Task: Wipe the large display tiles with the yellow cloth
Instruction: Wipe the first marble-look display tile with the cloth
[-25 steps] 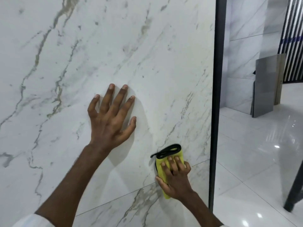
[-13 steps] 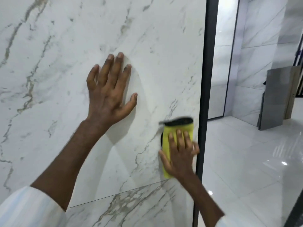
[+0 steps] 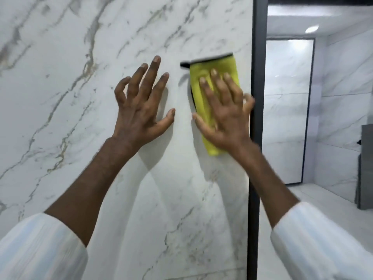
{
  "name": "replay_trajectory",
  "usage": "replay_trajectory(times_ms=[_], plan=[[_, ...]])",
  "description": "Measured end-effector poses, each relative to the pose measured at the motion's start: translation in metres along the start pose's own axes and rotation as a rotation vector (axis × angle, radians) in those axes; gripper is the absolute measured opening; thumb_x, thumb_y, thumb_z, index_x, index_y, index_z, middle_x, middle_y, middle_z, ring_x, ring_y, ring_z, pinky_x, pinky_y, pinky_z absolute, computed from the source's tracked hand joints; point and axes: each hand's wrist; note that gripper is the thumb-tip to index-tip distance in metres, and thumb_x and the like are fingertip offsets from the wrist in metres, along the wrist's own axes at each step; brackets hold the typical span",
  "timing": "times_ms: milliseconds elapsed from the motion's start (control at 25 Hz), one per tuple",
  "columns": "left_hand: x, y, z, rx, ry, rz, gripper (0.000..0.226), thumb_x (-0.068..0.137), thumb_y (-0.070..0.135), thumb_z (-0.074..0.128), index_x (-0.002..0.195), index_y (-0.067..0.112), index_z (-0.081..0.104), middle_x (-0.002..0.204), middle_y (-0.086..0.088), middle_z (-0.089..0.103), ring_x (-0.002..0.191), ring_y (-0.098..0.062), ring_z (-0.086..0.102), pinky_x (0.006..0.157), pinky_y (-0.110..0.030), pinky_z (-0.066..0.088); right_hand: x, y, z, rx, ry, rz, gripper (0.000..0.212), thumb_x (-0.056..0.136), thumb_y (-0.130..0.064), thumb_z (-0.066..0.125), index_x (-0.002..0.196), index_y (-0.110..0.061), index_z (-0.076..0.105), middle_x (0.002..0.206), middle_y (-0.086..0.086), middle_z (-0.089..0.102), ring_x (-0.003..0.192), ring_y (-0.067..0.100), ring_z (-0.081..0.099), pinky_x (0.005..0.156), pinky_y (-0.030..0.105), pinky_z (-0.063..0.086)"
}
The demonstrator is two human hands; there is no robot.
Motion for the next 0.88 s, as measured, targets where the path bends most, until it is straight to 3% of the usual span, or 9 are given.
replay_trajectory(times_ms=[160, 400, 560, 680, 880], plan=[[0.037, -0.011, 0.004, -0.005, 0.004, 0.016, 0.071, 0.096, 0.052, 0.057, 0.155, 0.012, 0.047, 0.173, -0.013, 0.024, 0.156, -0.029, 0.03, 0.114, -0.051, 0.025, 0.077, 0.023, -0.013, 0.003, 0.01, 0.139, 0.081, 0.093, -0.063, 0.052, 0.164, -0.03, 0.028, 0.173, -0.002, 0.019, 0.157, 0.024, 0.017, 0.107, 0.062, 0.03], [0.055, -0.025, 0.008, -0.023, 0.017, 0.074, 0.074, 0.093, 0.055, 0.057, 0.153, 0.012, 0.05, 0.173, -0.012, 0.025, 0.153, -0.031, 0.034, 0.108, -0.049, 0.031, -0.012, 0.009, -0.001, -0.065, 0.047, 0.128, 0.079, 0.092, -0.059, 0.056, 0.161, -0.027, 0.036, 0.171, -0.001, 0.025, 0.156, 0.025, 0.024, 0.101, 0.057, 0.035], [0.071, -0.011, 0.019, -0.007, 0.039, 0.045, 0.071, 0.095, 0.054, 0.054, 0.151, 0.012, 0.053, 0.172, -0.01, 0.028, 0.152, -0.032, 0.038, 0.109, -0.051, 0.032, 0.083, 0.021, -0.008, -0.078, 0.056, 0.086, 0.079, 0.092, -0.063, 0.051, 0.162, -0.032, 0.032, 0.171, -0.005, 0.023, 0.156, 0.022, 0.023, 0.105, 0.063, 0.032], [0.069, -0.001, 0.029, 0.025, 0.073, 0.055, 0.07, 0.098, 0.052, 0.048, 0.152, 0.009, 0.053, 0.169, -0.008, 0.036, 0.153, -0.033, 0.039, 0.112, -0.054, 0.033, 0.182, 0.037, -0.011, -0.046, 0.023, 0.077, 0.078, 0.094, -0.065, 0.045, 0.164, -0.036, 0.024, 0.173, -0.007, 0.016, 0.157, 0.021, 0.014, 0.111, 0.071, 0.021], [0.067, -0.003, 0.033, 0.059, 0.078, 0.086, 0.068, 0.101, 0.05, 0.045, 0.154, 0.008, 0.051, 0.169, -0.01, 0.035, 0.155, -0.034, 0.035, 0.114, -0.056, 0.033, 0.271, 0.067, -0.029, -0.051, 0.042, 0.232, 0.076, 0.098, -0.063, 0.045, 0.164, -0.035, 0.021, 0.173, -0.007, 0.013, 0.157, 0.022, 0.012, 0.113, 0.067, 0.018]])
Point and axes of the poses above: each hand's wrist, its own x-axis towards the middle knuckle, its own z-axis out of the palm, y = z × x
